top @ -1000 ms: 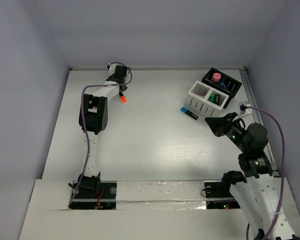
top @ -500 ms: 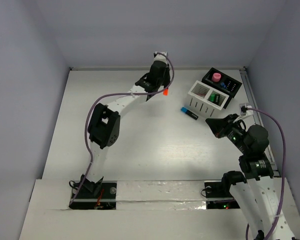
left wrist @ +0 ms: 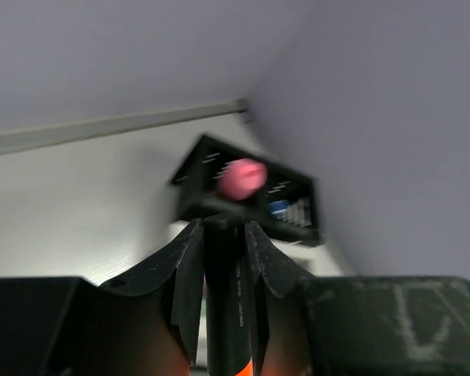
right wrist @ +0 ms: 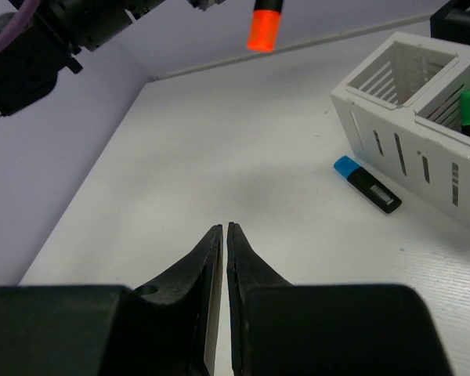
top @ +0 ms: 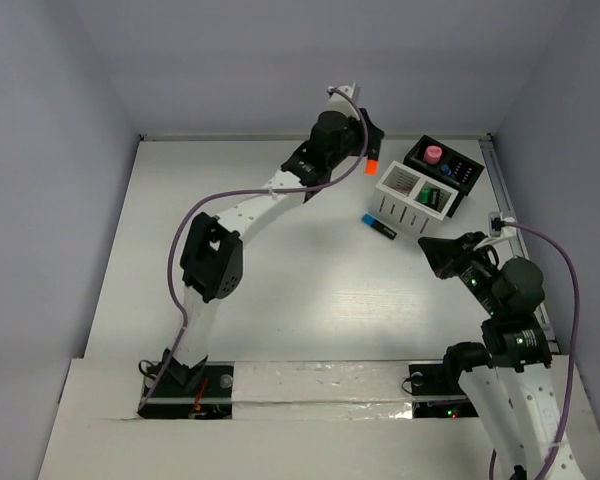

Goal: Sort the stationery into containers
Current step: Place the pen in the storage box.

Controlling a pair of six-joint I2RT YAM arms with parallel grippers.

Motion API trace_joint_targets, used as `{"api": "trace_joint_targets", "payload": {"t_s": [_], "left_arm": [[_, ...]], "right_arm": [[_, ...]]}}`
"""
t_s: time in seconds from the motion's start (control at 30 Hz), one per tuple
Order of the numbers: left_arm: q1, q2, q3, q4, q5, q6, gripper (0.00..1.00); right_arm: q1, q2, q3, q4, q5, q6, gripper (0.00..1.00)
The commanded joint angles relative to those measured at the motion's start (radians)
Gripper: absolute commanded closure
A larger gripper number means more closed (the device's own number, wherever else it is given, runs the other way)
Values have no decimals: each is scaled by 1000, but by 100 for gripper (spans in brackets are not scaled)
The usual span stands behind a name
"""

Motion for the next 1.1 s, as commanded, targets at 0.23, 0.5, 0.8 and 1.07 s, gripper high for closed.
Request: {"api": "trace_joint_targets", "payload": {"t_s": [0.23, 0.5, 0.8, 1.07], "left_arm": [[-131, 260, 253, 437, 146, -119, 100], [-159, 516, 537, 544, 191, -148, 100], [-159, 620, 591, 610, 200, -154, 100], [-159, 639, 578, 624, 199, -113, 100]], "right_arm": [[7, -75, 87, -34, 99, -7, 88], [7, -94, 93, -30, 102, 3, 88], [7, -77, 78, 10, 72, 30, 88], [7, -77, 70, 21, 82, 30, 88]]}}
